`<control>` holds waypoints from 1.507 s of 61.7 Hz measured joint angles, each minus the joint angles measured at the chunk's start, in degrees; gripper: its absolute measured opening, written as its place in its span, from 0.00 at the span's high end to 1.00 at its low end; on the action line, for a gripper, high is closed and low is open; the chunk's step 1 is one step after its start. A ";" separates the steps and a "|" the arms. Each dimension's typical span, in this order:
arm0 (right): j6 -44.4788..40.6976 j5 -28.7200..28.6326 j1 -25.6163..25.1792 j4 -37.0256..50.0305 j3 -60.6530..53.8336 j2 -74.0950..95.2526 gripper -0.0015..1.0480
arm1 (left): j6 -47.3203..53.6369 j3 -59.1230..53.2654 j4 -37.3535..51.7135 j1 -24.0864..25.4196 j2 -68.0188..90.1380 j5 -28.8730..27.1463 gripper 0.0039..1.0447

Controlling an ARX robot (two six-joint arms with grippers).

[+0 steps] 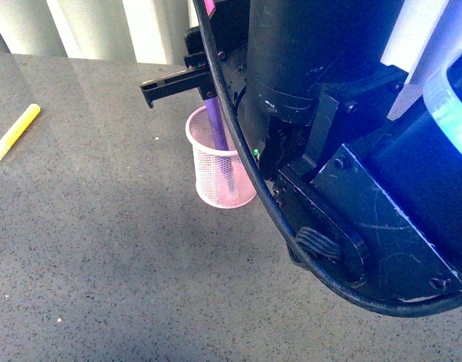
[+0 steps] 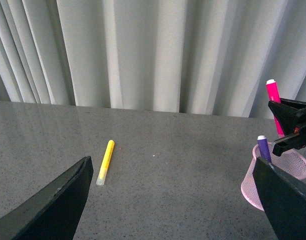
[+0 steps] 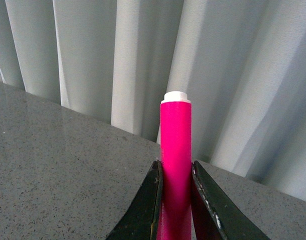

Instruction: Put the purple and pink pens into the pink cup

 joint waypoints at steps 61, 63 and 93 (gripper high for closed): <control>5.01 5.14 -0.11 -1.46 -10.84 -7.23 0.17 | 0.00 0.00 0.00 0.00 0.00 0.00 0.06; 5.11 5.57 -0.28 -1.44 -11.54 -8.24 0.12 | 0.00 0.00 0.00 0.00 0.00 0.00 0.06; 18.58 16.31 -18.51 -60.78 -36.74 -70.95 0.07 | 0.02 0.00 -0.02 0.00 -0.04 -0.09 0.06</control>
